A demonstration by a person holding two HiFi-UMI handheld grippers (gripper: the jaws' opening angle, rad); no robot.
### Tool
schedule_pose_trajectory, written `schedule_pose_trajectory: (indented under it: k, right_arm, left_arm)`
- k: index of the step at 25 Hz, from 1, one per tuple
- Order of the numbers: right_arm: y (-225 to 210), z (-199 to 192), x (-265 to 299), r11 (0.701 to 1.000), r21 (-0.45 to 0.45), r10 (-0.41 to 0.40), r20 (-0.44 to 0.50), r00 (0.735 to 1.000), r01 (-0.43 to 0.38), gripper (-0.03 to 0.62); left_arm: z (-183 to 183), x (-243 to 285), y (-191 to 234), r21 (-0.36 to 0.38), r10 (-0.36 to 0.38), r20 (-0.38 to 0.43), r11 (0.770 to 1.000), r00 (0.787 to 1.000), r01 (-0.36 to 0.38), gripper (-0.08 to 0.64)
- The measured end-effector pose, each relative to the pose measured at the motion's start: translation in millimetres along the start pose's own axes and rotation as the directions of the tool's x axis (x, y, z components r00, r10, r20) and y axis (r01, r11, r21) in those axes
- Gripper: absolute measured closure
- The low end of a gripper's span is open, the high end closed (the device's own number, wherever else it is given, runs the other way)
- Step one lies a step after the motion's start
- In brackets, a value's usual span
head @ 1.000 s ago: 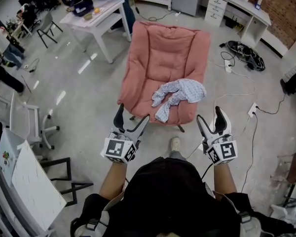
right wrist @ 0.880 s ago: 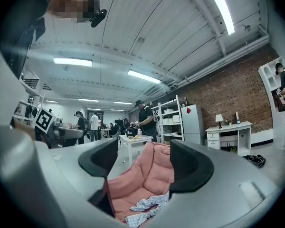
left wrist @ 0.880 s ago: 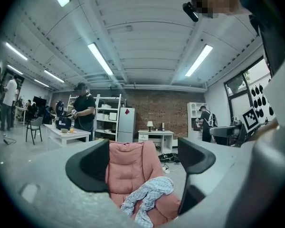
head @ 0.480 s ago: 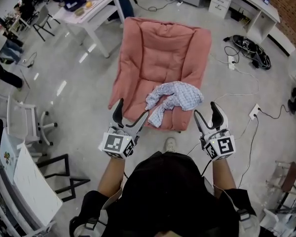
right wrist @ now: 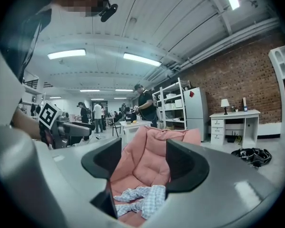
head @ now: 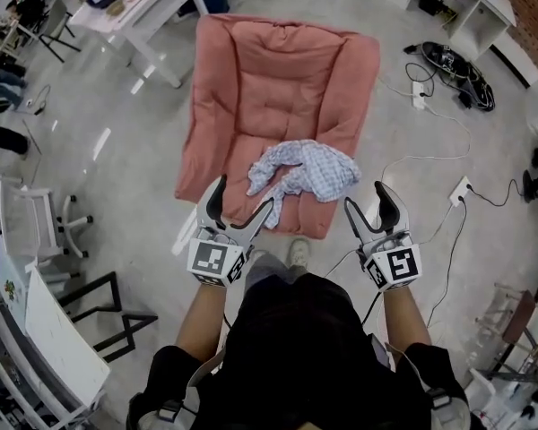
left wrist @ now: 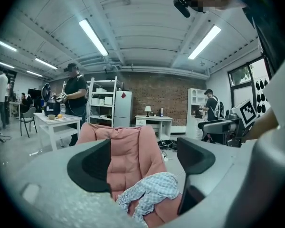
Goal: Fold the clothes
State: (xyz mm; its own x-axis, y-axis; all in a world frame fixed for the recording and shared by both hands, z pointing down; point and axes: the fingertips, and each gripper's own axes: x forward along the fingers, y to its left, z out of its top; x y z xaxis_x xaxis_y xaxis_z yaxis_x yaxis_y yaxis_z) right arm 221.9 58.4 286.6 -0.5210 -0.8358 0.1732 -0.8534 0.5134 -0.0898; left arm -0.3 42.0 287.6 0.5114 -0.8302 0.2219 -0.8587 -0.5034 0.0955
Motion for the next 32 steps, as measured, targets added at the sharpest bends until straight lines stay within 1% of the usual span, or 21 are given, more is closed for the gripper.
schedule_pose_trajectory:
  k: [4, 9, 15, 19, 23, 27, 30, 32]
  right_arm:
    - [-11, -26, 13, 1.0, -0.006, 0.001, -0.053, 0.999, -0.001, 0.301]
    - [-13, -72, 33, 1.0, 0.013, 0.025, -0.134, 0.991, -0.023, 0.301]
    - [-6, -143, 57, 0.998, 0.017, 0.059, -0.256, 0.965, -0.057, 0.303]
    - [-3, -185, 66, 0.998, 0.024, 0.059, -0.315, 0.947, -0.054, 0.331]
    - [5, -223, 70, 0.998, 0.028, 0.06, -0.382, 0.922, -0.053, 0.365]
    - [14, -261, 72, 0.998, 0.032, 0.055, -0.452, 0.89, -0.046, 0.391]
    - [14, -290, 75, 0.999, 0.033, 0.022, -0.504, 0.863, -0.007, 0.4]
    - [14, -305, 78, 0.999, 0.035, 0.002, -0.529, 0.849, 0.02, 0.408]
  left_arm:
    - [-31, 17, 7, -0.002, -0.001, -0.056, 1.0, 0.998, 0.0, 0.12]
    - [-71, 36, 15, -0.018, -0.01, -0.126, 1.0, 0.992, 0.008, 0.121]
    - [-122, 55, 21, -0.045, -0.017, -0.191, 0.999, 0.981, 0.009, 0.121]
    - [-158, 65, 18, -0.053, -0.045, -0.24, 0.998, 0.97, 0.033, 0.121]
    - [-181, 70, 18, -0.065, -0.067, -0.263, 0.997, 0.963, 0.051, 0.124]
    - [-198, 71, 18, -0.07, -0.088, -0.284, 0.995, 0.955, 0.071, 0.127]
    - [-211, 69, 17, -0.075, -0.111, -0.312, 0.993, 0.943, 0.092, 0.13]
    - [-215, 71, 18, -0.072, -0.119, -0.312, 0.992, 0.942, 0.102, 0.132]
